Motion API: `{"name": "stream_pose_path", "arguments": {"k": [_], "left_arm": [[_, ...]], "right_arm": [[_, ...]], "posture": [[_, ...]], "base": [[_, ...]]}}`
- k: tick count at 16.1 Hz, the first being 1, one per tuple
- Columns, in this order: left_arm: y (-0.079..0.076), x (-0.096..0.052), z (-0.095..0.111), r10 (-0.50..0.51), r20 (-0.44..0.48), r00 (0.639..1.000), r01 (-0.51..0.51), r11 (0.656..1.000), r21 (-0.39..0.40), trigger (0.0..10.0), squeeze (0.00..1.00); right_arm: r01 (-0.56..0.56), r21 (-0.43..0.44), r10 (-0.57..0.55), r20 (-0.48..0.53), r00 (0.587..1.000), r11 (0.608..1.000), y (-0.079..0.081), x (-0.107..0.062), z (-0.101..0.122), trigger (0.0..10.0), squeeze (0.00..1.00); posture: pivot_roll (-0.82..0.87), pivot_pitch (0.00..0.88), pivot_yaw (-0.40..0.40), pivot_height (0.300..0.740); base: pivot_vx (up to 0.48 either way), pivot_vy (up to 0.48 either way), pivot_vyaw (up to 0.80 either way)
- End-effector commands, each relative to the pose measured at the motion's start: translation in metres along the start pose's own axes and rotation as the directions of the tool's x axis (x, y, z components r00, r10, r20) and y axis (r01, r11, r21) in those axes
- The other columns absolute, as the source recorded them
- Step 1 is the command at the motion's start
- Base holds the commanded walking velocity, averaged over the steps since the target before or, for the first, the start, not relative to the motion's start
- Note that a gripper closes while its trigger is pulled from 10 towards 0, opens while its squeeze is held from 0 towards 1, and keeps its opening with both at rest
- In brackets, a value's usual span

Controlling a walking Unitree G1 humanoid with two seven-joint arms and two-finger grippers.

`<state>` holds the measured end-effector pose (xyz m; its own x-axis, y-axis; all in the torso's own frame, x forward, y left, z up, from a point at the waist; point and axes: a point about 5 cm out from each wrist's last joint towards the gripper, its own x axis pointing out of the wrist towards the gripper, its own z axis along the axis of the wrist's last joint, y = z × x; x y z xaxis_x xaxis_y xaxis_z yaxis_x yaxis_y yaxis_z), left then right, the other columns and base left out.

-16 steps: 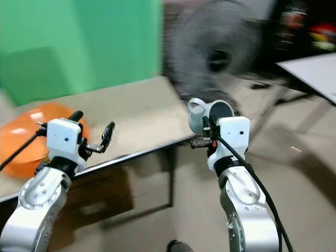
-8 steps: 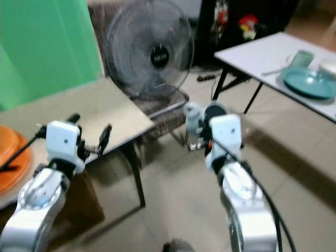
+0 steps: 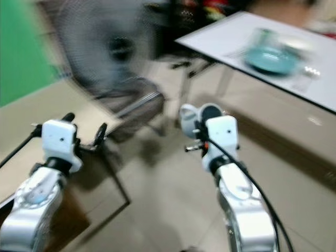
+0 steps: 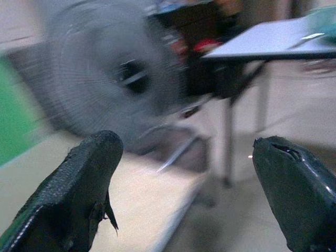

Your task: Setting the table

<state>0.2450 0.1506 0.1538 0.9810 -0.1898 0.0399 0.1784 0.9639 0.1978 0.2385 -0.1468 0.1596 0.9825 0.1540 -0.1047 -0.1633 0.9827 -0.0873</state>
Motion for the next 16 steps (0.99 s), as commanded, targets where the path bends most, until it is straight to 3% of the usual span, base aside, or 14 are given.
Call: {"name": "stream_pose_path", "arguments": {"k": [1, 6, 13, 16], "left_arm": [[0.004, -0.003, -0.003, 0.013, -0.013, 1.000, -0.013, 1.000, 0.016, 10.0, 0.00], [-0.006, 0.002, 0.000, -0.055, 0.010, 0.998, 0.055, 0.998, -0.015, 10.0, 0.00], [-0.007, 0.001, -0.002, -0.072, 0.009, 0.997, 0.072, 0.997, -0.027, 10.0, 0.00], [-0.005, 0.003, -0.001, -0.061, 0.012, 0.998, 0.061, 0.998, -0.027, 10.0, 0.00]], "right_arm": [[0.002, 0.009, -0.002, 0.013, 1.000, 1.000, 0.002, -0.001, 0.004, 10.0, 0.00], [0.032, -0.032, -0.032, -0.021, 0.999, 0.999, -0.005, -0.001, 0.001, 10.0, 0.00], [0.063, -0.057, -0.066, -0.051, 0.997, 0.996, -0.008, -0.003, -0.003, 10.0, 0.00], [0.054, -0.088, -0.060, -0.060, 0.996, 0.995, -0.008, -0.001, -0.005, 10.0, 0.00]], "posture": [[0.00, 0.000, 0.015, 0.740], [-0.02, 0.002, 0.021, 0.740], [-0.03, 0.003, 0.027, 0.740], [-0.03, 0.002, 0.030, 0.740]], "base": [[0.000, 0.000, -0.79], [0.000, 0.000, -0.79], [0.000, 0.000, -0.78], [0.269, 0.000, -0.78]]}}
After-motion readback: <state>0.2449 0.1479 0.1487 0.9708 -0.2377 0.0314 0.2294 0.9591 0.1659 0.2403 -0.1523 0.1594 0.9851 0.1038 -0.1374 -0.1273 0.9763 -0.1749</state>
